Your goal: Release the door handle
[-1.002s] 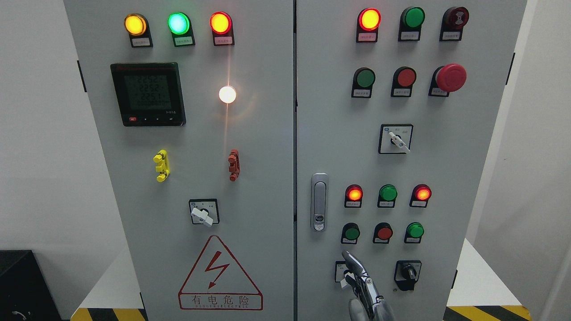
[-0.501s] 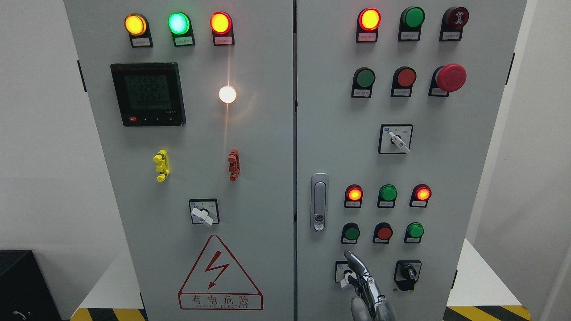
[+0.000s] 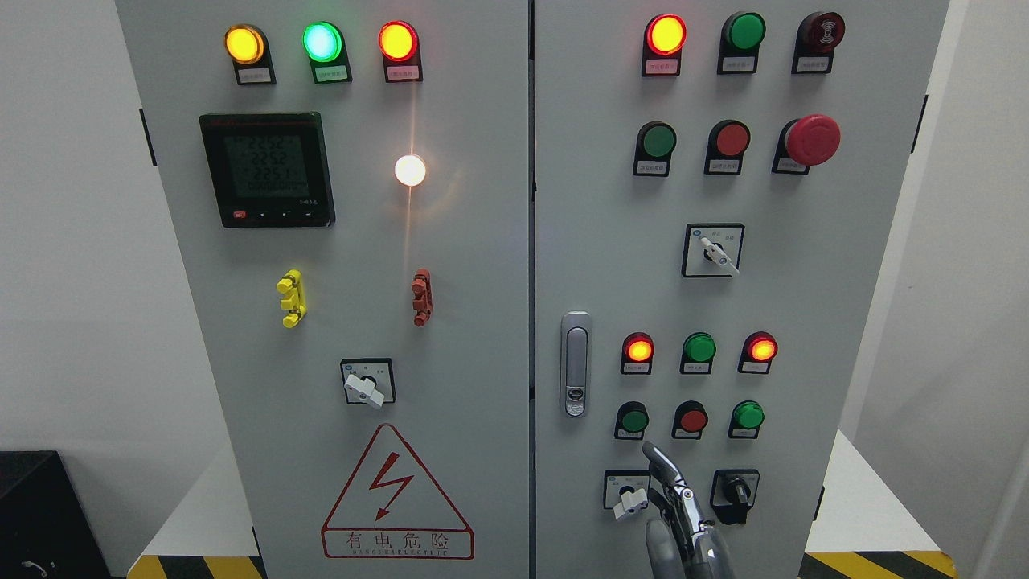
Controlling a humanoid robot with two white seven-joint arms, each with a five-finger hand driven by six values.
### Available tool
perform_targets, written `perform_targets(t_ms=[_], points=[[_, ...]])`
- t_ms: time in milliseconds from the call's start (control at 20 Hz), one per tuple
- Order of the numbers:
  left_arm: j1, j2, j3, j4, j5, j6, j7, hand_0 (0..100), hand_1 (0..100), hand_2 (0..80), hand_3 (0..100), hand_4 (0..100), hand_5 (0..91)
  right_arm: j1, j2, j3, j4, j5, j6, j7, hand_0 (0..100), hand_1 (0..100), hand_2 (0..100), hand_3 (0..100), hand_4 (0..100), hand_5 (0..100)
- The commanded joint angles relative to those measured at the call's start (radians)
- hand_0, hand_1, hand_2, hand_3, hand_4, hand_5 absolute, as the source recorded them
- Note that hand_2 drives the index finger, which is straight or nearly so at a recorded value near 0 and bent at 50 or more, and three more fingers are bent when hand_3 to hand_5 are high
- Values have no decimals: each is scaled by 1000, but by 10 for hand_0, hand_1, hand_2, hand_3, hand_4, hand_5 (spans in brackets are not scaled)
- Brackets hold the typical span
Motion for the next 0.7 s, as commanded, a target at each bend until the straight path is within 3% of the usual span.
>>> perform_targets(t_ms=[0,50,300,651], points=[[-26,0,0,29,1,0,1,120,556,0,0,0,0,-45,0,-9,1,252,42,-28,358,288,0,649,710,653],[-26,0,0,29,0,0,1,120,556,0,0,0,0,-46,0,-7,4,284,40,-28,366,306,0,752,794,763],[-26,0,0,29,0,0,1,120,556,0,0,0,0,-55,0,-6,27,451,35,-37,377,332,0,904,955,1000],[-28,0,0,29,0,0,1,120,556,0,0,0,0,-60,0,-4,114,761,-49,-82,350,298,20,1000,1000,1000]])
